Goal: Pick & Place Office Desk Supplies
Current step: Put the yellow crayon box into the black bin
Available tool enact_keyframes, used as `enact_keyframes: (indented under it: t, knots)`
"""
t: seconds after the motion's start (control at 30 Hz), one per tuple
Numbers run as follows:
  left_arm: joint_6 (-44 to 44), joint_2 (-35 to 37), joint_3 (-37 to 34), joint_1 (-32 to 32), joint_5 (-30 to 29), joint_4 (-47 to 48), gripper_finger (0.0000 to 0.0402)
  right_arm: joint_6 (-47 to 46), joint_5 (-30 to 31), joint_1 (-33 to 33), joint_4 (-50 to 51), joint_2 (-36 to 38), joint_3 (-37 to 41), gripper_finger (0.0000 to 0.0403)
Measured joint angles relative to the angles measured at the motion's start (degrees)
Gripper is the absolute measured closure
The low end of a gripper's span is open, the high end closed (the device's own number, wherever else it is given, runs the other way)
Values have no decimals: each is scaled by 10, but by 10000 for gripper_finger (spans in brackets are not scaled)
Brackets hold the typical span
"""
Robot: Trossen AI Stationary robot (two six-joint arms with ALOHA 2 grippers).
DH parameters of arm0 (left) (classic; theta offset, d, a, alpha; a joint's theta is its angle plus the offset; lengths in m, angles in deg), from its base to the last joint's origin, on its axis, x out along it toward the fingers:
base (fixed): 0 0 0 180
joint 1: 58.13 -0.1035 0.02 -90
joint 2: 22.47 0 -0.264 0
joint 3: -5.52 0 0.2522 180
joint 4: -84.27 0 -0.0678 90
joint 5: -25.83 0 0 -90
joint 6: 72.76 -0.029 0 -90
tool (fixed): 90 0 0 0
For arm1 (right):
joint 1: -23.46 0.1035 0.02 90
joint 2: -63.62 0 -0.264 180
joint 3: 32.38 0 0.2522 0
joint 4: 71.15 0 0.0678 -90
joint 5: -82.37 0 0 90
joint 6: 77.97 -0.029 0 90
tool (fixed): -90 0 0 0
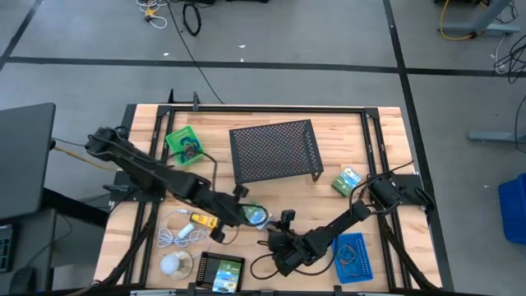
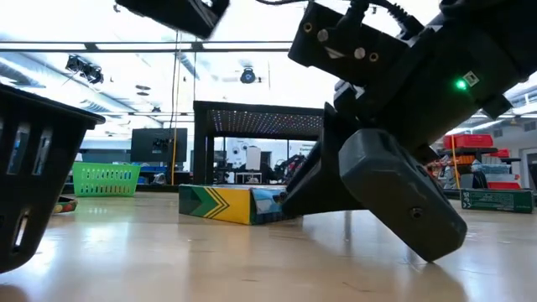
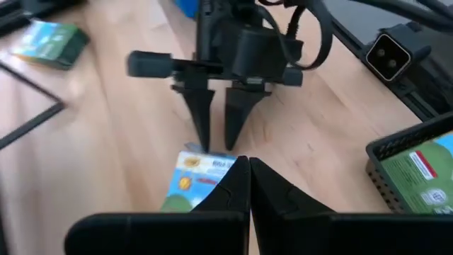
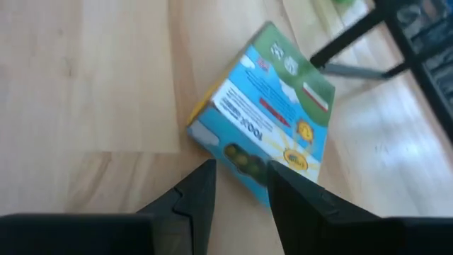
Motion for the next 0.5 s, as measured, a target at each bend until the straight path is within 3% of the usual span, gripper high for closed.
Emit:
enact_keyframes:
  t: [0.2,0.5]
  knots:
    - [25,59,0,32,-64,53,400,86,6,-2,-43,-1,0,268]
    - [52,109,0,48,-88,91,400,208,-67,-21,-46,0,0,268]
